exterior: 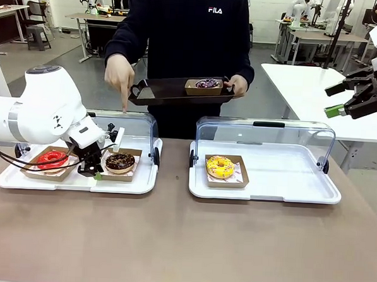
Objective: Provide the desired donut to the person.
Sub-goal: Pick up and lift the Paper togo box containing the Donut pointed at by the person.
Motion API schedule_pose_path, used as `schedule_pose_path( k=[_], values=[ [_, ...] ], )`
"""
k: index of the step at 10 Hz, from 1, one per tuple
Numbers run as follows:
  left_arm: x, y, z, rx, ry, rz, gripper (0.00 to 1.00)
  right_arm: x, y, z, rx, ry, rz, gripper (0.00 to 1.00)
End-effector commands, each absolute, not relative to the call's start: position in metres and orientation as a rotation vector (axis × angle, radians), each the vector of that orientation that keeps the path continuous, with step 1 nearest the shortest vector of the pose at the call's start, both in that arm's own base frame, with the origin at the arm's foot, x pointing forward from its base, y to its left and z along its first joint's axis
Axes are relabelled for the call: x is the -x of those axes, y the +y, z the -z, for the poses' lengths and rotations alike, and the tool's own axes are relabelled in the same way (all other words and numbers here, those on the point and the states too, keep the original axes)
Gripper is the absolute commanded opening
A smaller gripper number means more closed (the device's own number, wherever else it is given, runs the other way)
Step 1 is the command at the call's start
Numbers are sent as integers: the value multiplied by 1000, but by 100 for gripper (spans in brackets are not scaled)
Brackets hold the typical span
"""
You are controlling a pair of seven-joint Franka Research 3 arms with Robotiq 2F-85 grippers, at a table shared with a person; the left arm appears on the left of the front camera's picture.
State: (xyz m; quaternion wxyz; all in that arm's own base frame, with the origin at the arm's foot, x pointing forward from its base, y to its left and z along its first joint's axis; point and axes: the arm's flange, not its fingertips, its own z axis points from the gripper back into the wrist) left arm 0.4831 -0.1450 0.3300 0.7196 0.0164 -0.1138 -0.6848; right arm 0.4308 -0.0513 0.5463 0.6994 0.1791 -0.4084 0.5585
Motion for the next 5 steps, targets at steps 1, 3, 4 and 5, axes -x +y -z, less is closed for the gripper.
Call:
schedule_pose_path(
  k=[1, 3, 4, 5],
  values=[
    [-488, -146, -330, -56, -248, 1507, 0, -431, -52, -545, -404, -912, -1255, 100],
    [-487, -146, -330, -48, -246, 1514, 0, -431, -52, -545, -404, -912, -1255, 100],
    [-486, -145, -330, -44, -247, 1518, 0, -431, -52, -545, -404, -912, -1255, 100],
    [-485, -145, -329, -41, -250, 1527, 0, -431, -52, -545, -404, -912, -1255, 100]
  ],
)
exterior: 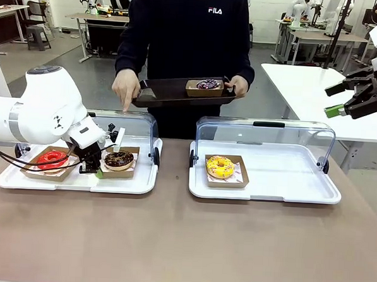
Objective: Provide the desired donut to the person.
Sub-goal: Pick up and lift the Paper togo box containing the Donut pointed at by the person.
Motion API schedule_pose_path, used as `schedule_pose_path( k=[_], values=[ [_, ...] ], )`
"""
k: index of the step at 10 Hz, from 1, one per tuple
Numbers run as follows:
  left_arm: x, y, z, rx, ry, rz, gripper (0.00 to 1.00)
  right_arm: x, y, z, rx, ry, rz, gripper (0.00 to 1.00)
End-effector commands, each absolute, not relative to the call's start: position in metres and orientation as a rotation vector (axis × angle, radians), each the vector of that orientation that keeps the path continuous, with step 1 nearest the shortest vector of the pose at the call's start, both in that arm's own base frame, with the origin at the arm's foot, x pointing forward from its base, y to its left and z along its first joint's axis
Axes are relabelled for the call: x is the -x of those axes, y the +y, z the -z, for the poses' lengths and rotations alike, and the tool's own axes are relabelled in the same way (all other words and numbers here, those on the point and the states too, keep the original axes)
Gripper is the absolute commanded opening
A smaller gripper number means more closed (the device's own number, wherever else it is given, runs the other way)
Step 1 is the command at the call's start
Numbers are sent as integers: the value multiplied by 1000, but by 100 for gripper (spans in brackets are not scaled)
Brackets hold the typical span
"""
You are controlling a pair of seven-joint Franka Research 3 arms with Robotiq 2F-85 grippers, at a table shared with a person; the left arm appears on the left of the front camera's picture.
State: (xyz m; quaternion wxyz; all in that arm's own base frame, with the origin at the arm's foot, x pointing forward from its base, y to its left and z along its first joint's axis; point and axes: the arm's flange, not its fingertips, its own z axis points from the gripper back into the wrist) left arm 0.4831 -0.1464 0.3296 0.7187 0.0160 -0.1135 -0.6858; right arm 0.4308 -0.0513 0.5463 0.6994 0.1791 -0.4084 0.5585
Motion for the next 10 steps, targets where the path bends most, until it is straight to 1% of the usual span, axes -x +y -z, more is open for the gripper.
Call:
schedule_pose_path(
  k=[1, 2, 4, 6, 7, 9, 10],
  values=[
    [-484, -146, -329, -39, -254, 1536, 0, -431, -52, -545, -404, -912, -1255, 100],
    [-482, -146, -329, -34, -256, 1540, 0, -431, -52, -545, -404, -912, -1255, 100],
    [-453, -144, -354, -69, -289, 1549, 0, -431, -52, -545, -404, -912, -1255, 100],
    [-407, -139, -389, -98, -363, 1570, 0, -431, -52, -545, -404, -912, -1255, 100],
    [-386, -136, -399, -107, -360, 1567, 0, -431, -52, -545, -404, -912, -1255, 100],
    [-340, -129, -421, -41, -341, 1557, 0, -431, -52, -545, -404, -912, -1255, 100],
    [-317, -123, -442, -45, -369, 1504, 0, -431, -52, -545, -404, -912, -1255, 100]
  ],
)
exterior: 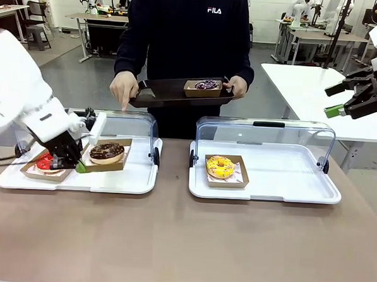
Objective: Provide the desired donut to the person.
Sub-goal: Pick up and lift the Paper togo box containing the Donut pointed at by the person, then place the picked Paper togo box onto the Handle tray extended by the person.
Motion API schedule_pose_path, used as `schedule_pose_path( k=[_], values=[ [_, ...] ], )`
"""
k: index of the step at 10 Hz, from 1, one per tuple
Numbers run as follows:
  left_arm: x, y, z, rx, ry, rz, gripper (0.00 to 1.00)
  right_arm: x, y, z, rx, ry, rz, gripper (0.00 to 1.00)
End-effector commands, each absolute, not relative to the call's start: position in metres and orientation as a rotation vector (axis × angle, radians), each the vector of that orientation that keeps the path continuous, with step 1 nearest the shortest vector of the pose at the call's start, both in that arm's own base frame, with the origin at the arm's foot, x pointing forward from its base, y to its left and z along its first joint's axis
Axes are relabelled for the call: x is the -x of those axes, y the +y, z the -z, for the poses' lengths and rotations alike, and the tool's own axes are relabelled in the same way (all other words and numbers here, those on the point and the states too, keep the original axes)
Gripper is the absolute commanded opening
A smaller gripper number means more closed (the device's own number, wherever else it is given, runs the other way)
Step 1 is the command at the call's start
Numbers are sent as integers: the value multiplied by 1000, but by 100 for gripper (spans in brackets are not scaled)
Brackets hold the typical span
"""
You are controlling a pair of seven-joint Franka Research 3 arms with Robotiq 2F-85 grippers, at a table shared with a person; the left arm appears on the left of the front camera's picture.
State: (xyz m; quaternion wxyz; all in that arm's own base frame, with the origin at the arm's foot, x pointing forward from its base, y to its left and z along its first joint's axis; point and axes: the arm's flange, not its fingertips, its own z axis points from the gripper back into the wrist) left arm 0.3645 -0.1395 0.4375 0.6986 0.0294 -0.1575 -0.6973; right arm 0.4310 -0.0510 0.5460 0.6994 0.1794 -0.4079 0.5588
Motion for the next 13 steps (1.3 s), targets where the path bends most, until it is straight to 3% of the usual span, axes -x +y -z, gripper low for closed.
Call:
schedule_pose_path(
  k=[1, 4, 6, 7, 13],
  values=[
    [-290, -121, -467, -41, -386, 1513, 0, -431, -52, -545, -404, -912, -1255, 100],
    [-246, -121, -526, -210, -427, 1524, 0, -431, -52, -545, -404, -912, -1255, 100],
    [-264, -113, -533, -163, -370, 1577, 0, -431, -52, -545, -404, -912, -1255, 100],
    [-263, -123, -560, -191, -444, 1540, 0, -431, -52, -545, -404, -912, -1255, 100],
    [-263, -123, -560, -191, -444, 1540, 0, -431, -52, -545, -404, -912, -1255, 100]
  ],
)
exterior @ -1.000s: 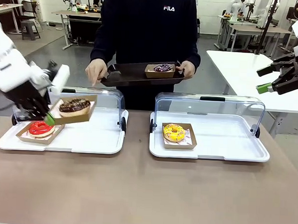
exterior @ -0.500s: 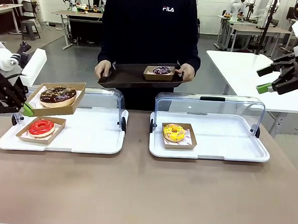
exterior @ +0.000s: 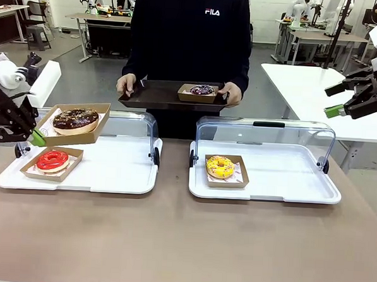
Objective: Provide the desired donut to the person.
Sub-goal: Place the picked Paper togo box onto the Handle tray extended by the person.
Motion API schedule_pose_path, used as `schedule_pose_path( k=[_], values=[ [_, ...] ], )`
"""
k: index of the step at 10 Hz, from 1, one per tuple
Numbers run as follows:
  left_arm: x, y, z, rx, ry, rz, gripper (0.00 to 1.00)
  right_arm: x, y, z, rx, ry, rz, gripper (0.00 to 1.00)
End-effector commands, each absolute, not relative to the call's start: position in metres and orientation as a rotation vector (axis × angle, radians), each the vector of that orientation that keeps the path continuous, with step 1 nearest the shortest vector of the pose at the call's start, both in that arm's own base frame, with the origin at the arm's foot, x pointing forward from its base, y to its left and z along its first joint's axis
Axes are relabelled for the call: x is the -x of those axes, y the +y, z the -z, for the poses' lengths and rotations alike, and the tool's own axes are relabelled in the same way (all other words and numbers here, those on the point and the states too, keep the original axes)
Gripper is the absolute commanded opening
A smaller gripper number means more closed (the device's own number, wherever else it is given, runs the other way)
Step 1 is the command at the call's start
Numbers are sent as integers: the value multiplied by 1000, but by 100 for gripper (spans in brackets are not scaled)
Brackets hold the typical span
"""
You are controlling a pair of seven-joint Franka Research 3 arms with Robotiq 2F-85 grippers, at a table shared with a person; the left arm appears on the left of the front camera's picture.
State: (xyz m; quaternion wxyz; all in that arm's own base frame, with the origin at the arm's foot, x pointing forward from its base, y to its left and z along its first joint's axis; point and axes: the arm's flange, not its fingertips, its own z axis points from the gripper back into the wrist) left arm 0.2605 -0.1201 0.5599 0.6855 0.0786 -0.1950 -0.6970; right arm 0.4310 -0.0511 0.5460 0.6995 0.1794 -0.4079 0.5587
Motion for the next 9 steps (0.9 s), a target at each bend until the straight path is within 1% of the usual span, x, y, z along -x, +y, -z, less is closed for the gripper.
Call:
schedule_pose_path(
  k=[1, 9],
  values=[
    [-263, -123, -560, -191, -444, 1540, 0, -431, -52, -545, -404, -912, -1255, 100],
    [-263, -123, -560, -191, -444, 1540, 0, -431, -52, -545, -404, -912, -1255, 100]
  ],
)
